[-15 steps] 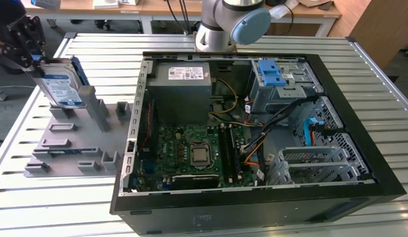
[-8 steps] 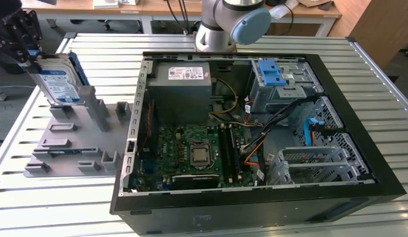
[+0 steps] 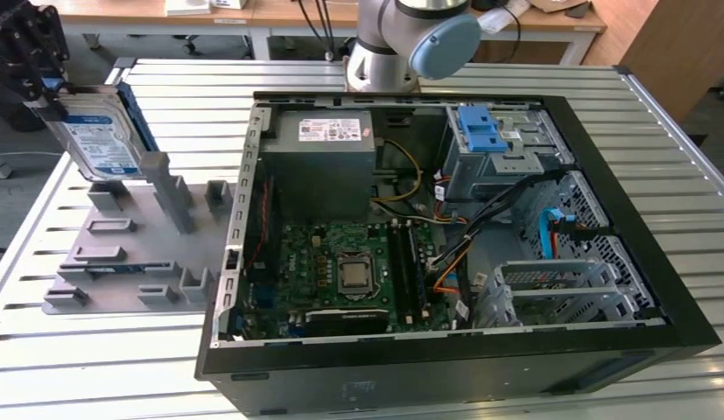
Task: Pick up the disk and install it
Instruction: 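Pick up the disk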
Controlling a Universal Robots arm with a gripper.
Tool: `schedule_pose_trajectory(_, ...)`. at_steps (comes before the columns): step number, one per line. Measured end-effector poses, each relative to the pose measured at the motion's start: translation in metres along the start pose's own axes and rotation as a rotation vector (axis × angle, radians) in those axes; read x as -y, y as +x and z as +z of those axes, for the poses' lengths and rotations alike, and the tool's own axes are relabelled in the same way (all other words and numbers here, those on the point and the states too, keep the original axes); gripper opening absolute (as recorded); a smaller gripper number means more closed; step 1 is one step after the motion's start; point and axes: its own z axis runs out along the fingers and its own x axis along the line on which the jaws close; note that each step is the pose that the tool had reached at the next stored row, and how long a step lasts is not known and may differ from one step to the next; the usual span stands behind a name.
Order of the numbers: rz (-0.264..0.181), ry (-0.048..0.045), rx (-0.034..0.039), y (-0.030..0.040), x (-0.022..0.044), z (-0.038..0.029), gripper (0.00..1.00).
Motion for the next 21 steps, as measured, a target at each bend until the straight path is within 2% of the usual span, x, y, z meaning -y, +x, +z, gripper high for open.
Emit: schedule_pose_trajectory(21,0.0,-0.0001,-0.0001,0.0005,0.0005,-0.0379,0.36)
